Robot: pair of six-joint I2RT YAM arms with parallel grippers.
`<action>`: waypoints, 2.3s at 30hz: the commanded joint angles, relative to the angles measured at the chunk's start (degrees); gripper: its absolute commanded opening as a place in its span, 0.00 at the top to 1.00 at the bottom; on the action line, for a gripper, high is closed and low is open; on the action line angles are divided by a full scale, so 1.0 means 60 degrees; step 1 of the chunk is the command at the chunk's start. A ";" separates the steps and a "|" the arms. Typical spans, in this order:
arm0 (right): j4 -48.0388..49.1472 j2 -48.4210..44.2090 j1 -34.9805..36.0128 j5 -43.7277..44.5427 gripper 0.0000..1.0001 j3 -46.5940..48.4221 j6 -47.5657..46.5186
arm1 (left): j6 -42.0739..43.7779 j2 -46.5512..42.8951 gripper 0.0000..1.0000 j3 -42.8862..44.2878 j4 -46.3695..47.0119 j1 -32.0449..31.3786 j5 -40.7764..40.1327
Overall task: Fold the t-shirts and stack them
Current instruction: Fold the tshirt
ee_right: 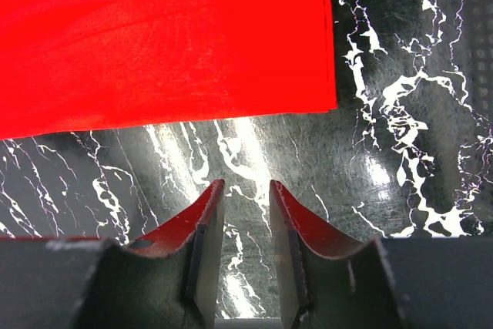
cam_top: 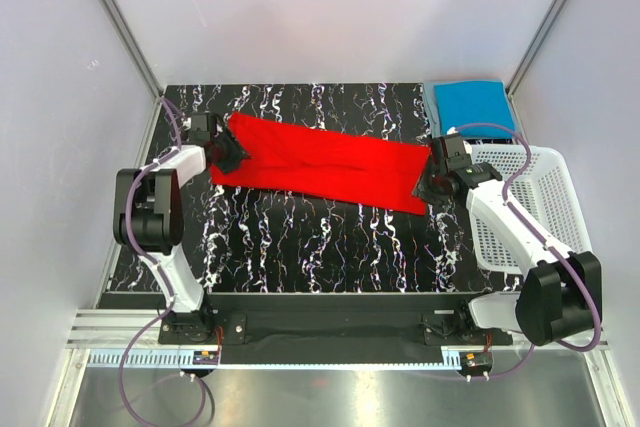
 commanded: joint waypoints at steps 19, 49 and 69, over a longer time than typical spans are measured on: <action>0.0280 -0.0284 0.0009 0.0006 0.63 0.0190 -0.0406 | -0.0216 0.0735 0.61 0.1020 -0.0540 -0.0324 -0.1684; 0.0485 0.0024 0.0023 0.0226 0.62 0.0147 -0.0567 | 0.0531 0.1394 1.00 0.2719 0.2535 -0.1306 0.0043; 0.0500 0.0229 0.0023 0.0182 0.62 0.0264 -0.0553 | 0.0941 0.3313 1.00 0.4506 0.2318 -0.1569 0.1171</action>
